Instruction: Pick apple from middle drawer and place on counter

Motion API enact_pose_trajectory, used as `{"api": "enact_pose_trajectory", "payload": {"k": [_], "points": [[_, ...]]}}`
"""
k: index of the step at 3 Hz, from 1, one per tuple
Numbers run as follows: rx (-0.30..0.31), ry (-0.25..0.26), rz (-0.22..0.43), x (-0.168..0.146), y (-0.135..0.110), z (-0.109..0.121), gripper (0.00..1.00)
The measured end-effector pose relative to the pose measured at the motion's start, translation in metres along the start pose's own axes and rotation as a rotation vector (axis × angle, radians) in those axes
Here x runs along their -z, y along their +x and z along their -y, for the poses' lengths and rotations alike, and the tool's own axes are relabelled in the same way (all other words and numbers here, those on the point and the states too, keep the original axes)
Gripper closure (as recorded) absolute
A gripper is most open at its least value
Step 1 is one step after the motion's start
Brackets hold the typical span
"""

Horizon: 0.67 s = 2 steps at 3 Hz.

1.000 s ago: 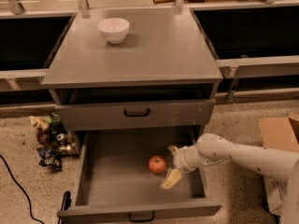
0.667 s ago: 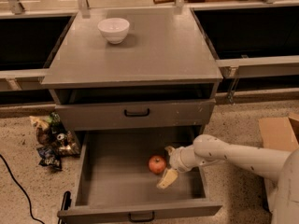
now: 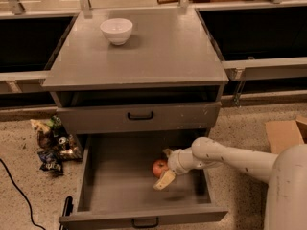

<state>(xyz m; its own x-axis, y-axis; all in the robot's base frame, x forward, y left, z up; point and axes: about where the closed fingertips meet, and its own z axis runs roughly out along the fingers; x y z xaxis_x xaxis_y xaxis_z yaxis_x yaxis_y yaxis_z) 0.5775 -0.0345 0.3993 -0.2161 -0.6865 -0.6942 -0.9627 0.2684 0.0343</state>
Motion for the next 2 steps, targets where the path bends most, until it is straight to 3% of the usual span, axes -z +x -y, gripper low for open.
{"api": "enact_pose_trajectory", "payload": {"k": [2], "points": [[-0.010,-0.048,-0.014,-0.0261,0.0034,-0.0043,0.43]]}}
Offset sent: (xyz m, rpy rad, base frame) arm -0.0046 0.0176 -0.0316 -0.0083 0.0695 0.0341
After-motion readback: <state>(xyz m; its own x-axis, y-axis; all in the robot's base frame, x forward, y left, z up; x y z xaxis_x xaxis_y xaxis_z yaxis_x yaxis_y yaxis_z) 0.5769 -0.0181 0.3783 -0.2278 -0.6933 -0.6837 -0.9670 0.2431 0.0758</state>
